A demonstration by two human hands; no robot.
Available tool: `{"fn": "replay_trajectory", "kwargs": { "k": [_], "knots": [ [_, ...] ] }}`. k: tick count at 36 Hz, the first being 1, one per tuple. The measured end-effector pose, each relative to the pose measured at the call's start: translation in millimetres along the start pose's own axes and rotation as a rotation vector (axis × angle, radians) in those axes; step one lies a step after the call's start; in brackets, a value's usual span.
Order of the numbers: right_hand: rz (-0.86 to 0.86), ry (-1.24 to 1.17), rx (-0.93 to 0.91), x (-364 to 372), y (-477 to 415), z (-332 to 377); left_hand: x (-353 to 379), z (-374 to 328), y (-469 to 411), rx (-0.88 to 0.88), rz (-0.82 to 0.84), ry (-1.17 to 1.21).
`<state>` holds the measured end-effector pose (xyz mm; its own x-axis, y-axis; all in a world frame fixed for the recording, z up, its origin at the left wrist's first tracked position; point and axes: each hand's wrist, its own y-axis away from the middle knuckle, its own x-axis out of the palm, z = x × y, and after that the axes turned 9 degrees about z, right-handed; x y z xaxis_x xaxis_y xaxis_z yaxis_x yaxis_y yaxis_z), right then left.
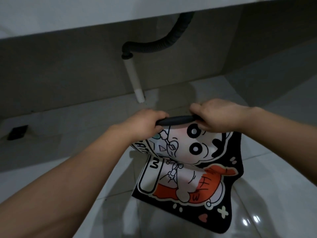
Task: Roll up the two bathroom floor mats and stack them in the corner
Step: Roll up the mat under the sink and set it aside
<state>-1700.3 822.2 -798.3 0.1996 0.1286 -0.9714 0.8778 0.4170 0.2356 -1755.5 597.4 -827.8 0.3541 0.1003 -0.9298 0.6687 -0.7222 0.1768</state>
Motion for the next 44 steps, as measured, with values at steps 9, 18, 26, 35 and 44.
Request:
{"fn": "replay_trajectory", "kwargs": {
  "k": [9,18,26,35,44],
  "knots": [
    [-0.047,-0.023,-0.051,8,-2,1,3,-5,0,0.025,0.0,-0.085],
    [-0.103,0.003,-0.101,16,-3,-2,4,-2,-2,0.047,0.013,-0.119],
    [-0.045,-0.117,-0.025,6,-6,9,9,-5,-3,-0.018,-0.013,-0.09],
    [-0.043,0.033,-0.018,13,-14,15,9,-6,1,-0.013,0.008,-0.116],
    [-0.077,-0.011,-0.119,17,-11,12,10,-1,1,-0.021,0.041,-0.091]
  ]
}}
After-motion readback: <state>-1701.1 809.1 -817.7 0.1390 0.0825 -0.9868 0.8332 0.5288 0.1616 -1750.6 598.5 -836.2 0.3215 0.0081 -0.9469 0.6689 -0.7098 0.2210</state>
